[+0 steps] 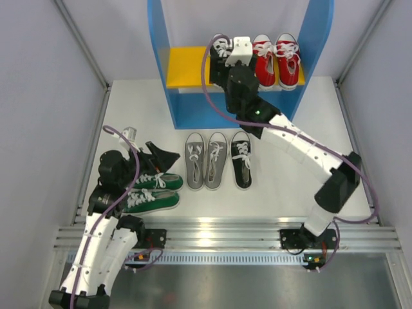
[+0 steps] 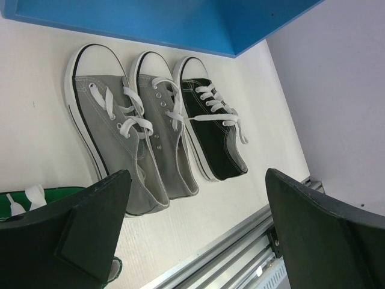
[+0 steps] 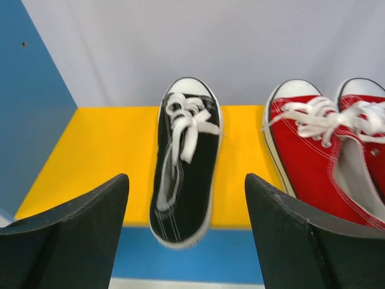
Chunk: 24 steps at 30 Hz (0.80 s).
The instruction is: Place and organize the shoes onto the shoe shelf
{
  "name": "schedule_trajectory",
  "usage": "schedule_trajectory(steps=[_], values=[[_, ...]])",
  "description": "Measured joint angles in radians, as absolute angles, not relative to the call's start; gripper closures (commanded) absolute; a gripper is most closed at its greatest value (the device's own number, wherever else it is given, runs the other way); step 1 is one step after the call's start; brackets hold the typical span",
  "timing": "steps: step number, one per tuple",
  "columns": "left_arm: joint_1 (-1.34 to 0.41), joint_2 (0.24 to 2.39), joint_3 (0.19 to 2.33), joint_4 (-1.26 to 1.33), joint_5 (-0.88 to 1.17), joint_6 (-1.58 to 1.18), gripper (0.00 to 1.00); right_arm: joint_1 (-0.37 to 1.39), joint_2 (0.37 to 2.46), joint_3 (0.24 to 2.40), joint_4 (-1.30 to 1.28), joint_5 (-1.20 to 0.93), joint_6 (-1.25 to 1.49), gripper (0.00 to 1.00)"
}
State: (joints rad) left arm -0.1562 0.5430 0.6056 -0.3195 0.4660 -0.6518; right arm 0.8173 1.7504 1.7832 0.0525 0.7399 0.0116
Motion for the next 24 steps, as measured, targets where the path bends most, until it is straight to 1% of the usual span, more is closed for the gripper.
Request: schedule_trajectory(steps=[2, 6, 8, 11, 13, 16, 20, 24], values=[[-0.156, 0.538, 0.606, -0.324, 0.459, -0.649, 0.01, 0.833, 1.655, 1.673, 0.094, 0.753, -0.022, 0.23], [-0.156, 0.532, 0.606, -0.328, 0.451, -0.646, 0.01, 0.9, 1.4, 1.377, 0.178, 0.786, -0.062, 0.22], [-0.156, 0.532, 0.606, -0.33, 0.45, -0.644, 0.01, 0.956, 1.239, 1.171, 0.247, 0.823, -0.068, 0.22], [-0.156, 0.534, 0.606, -0.336, 0.448, -0.643, 0.01, 1.058, 1.076, 0.925, 0.27, 0.902, -0.036, 0.22], [-0.156, 0.54, 0.606, -0.339, 0.448, -0.643, 0.01, 1.123, 1.032, 0.809, 0.253, 0.953, 0.029, 0.22], [-0.156, 0.558, 0.606, -0.341, 0.447, -0.643, 0.01, 1.187, 1.026, 0.684, 0.163, 1.006, 0.165, 0.22], [-0.156, 0.57, 0.606, -0.346, 0.447, -0.643, 0.01, 1.238, 1.031, 0.567, 0.098, 1.075, 0.34, 0.22], [-0.156, 0.572, 0.606, -0.346, 0.447, -0.644, 0.01, 1.267, 1.079, 0.479, 0.153, 1.123, 0.466, 0.21]])
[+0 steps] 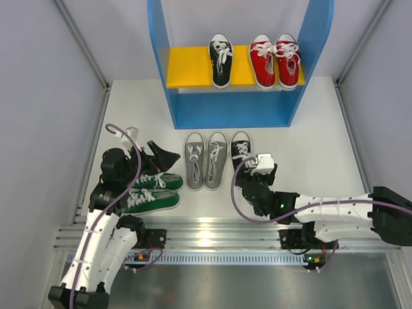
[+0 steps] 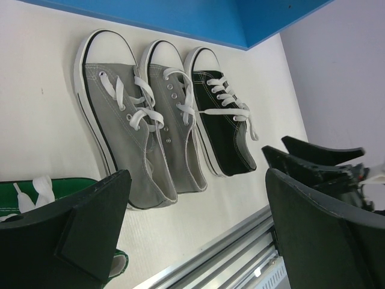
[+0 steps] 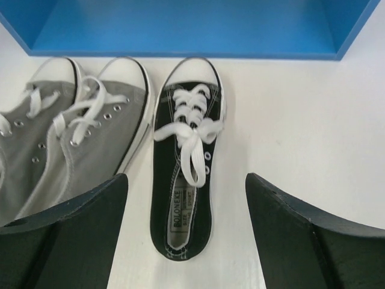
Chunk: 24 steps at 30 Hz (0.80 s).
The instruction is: Place and organize the shoes onto the shoe shelf
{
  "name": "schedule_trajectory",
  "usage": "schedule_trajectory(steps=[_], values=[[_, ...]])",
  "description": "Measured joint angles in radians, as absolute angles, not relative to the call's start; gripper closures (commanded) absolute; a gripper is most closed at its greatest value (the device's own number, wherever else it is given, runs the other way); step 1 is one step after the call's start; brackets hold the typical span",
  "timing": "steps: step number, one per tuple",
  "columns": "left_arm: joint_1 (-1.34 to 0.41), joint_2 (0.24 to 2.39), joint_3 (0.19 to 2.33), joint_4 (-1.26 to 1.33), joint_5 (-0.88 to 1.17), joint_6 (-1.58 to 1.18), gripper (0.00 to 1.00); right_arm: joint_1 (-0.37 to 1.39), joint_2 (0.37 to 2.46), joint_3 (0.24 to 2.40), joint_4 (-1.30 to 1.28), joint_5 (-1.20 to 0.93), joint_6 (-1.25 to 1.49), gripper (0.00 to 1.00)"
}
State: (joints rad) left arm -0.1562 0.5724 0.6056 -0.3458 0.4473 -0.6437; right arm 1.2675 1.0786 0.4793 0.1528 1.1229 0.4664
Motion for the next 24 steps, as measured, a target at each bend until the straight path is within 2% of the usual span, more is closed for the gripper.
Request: schedule_trajectory(steps=[7, 14, 20, 24], values=[[-0.156, 0.572, 0.606, -0.346, 0.448, -0.643, 0.01, 1.275, 1.216, 0.326, 0.382, 1.119, 0.553, 0.21], [-0.156, 0.574, 0.606, -0.346, 0.448, -0.643, 0.01, 1.298, 1.319, 0.263, 0.611, 1.09, 0.551, 0.23], [-0.156, 0.585, 0.606, -0.346, 0.448, -0.643, 0.01, 1.3, 1.413, 0.263, 0.696, 1.087, 0.545, 0.33], [-0.156, 0.59, 0.606, -0.346, 0.448, -0.643, 0.01, 1.3, 1.491, 0.277, 0.718, 1.096, 0.536, 0.47]])
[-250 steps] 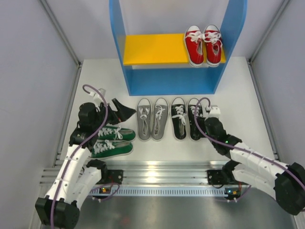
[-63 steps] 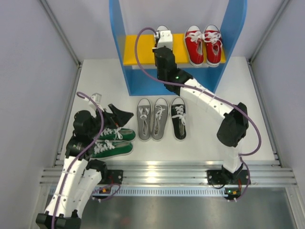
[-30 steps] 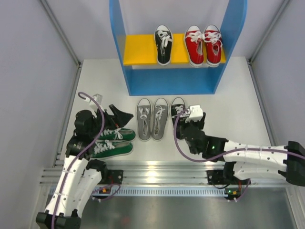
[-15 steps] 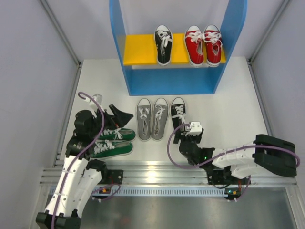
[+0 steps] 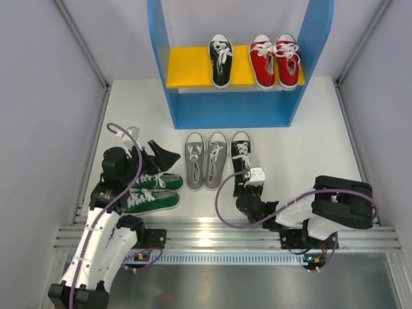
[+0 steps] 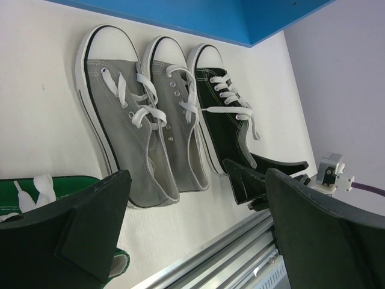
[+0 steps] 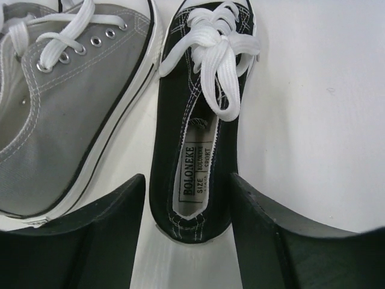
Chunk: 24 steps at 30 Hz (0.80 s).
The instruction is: Place and organize the shoes onto the shoe shelf
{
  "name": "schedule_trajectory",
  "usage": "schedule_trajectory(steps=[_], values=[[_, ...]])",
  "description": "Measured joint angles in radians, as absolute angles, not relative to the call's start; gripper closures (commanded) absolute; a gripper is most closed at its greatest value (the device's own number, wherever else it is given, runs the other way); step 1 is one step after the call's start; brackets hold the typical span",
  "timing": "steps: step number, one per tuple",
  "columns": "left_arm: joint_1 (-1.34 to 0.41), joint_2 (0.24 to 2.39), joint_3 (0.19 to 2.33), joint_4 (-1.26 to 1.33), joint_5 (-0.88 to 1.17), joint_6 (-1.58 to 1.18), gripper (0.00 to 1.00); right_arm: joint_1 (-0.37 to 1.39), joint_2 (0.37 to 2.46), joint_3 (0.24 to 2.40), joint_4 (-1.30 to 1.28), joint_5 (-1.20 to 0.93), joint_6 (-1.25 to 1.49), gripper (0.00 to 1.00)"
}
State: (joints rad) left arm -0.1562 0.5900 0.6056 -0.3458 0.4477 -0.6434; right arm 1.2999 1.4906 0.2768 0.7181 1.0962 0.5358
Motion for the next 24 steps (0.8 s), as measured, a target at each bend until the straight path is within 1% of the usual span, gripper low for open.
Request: schedule_trajectory(steps=[2, 3, 4, 5, 6, 11, 14, 20, 24], values=[[-0.156, 0.592, 0.606, -0.346, 0.448, -0.643, 0.01, 1.299, 1.521, 0.287, 0.732, 1.11, 0.531, 0.53], [-0.156, 0.592, 0.606, -0.346, 0.448, -0.643, 0.01, 1.298, 1.531, 0.29, 0.739, 1.117, 0.528, 0.64], [-0.156, 0.592, 0.606, -0.346, 0.448, -0.643, 0.01, 1.298, 1.541, 0.291, 0.749, 1.121, 0.522, 0.7], [-0.156, 0.592, 0.606, -0.345, 0.448, -0.643, 0.01, 1.296, 1.547, 0.291, 0.757, 1.124, 0.518, 0.9], [-0.156, 0.592, 0.606, -0.346, 0.448, -0.643, 0.01, 1.293, 1.55, 0.291, 0.764, 1.125, 0.51, 0.99], [-0.156, 0.592, 0.606, -0.346, 0.448, -0.643, 0.01, 1.288, 1.539, 0.289, 0.781, 1.131, 0.478, 1.0], [-0.156, 0.592, 0.606, -0.346, 0.448, -0.643, 0.01, 1.287, 1.467, 0.288, 0.746, 1.12, 0.44, 1.0], [-0.156, 0.592, 0.606, -0.346, 0.447, -0.643, 0.01, 1.314, 1.16, 0.291, 0.582, 1.089, 0.361, 1.0], [-0.156, 0.592, 0.606, -0.345, 0.447, -0.643, 0.01, 1.346, 0.924, 0.337, 0.414, 1.071, 0.31, 1.0]])
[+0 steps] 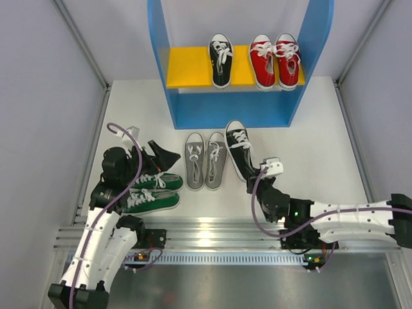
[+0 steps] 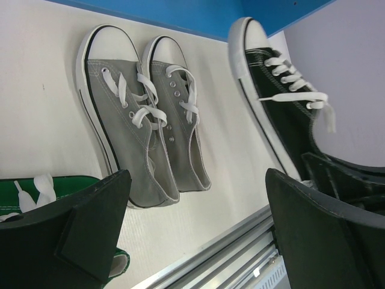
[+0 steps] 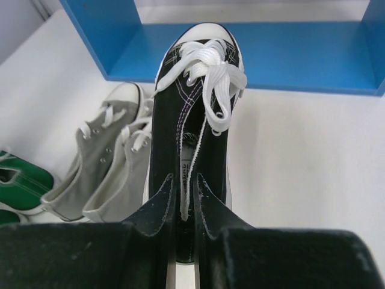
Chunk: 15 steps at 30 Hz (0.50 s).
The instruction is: Place and organize the shoes onto the shoe shelf
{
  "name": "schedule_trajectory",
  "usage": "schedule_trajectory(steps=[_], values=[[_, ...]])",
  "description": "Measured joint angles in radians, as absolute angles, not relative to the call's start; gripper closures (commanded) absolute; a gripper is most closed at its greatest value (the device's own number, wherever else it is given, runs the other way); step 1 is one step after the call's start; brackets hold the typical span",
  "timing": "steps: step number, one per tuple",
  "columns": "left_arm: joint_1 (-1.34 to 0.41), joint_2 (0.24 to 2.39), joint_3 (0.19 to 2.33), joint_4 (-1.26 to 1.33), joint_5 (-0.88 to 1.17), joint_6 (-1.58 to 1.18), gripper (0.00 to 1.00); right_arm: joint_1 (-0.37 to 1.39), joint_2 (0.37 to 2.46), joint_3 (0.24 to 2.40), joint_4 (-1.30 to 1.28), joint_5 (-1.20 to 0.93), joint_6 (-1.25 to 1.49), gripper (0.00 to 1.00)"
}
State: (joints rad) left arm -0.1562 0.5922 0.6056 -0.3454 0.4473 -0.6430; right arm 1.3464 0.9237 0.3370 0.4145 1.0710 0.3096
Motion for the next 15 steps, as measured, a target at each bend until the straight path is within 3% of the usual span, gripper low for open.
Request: schedule_trajectory(steps=[7, 15], values=[[-0.156, 0.592, 0.606, -0.345, 0.447, -0.643, 0.01, 1.38, 0.739, 0.502, 0.155, 0.931, 0.203, 1.0], [-0.156, 0.592, 0.606, -0.346, 0.447, -0.643, 0.01, 1.387, 0.778, 0.71, 0.067, 0.641, 0.075, 1.0]])
